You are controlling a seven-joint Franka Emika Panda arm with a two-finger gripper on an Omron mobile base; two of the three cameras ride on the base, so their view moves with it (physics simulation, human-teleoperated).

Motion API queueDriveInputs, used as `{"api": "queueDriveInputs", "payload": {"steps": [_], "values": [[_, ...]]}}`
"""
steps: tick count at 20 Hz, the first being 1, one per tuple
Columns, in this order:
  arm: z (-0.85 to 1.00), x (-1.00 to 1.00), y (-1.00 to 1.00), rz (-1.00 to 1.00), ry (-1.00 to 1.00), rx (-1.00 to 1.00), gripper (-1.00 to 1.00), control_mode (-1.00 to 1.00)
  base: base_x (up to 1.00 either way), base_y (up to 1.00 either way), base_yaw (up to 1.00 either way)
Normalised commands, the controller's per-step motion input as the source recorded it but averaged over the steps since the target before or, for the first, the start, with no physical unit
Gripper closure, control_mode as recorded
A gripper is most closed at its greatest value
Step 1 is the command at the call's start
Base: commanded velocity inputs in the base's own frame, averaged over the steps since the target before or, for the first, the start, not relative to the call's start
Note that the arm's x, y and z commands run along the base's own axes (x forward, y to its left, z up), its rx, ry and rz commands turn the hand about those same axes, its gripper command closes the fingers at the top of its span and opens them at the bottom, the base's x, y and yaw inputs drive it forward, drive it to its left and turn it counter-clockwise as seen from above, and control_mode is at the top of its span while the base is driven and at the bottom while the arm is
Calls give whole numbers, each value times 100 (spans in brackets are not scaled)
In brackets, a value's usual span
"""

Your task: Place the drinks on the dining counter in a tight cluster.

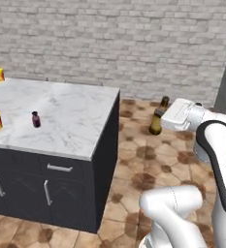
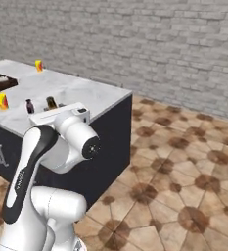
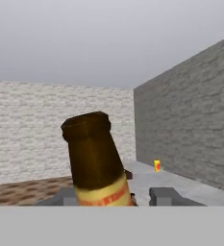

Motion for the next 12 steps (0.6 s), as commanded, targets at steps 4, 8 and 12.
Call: {"api": "queueDriveInputs", "payload": {"steps": [4,8,12], "values": [[0,0,0,0,0,0,100,100,4,100,-21],[0,0,0,0,0,0,100,100,0,100,-34],[0,0,0,0,0,0,100,100,14,82,-39]]}}
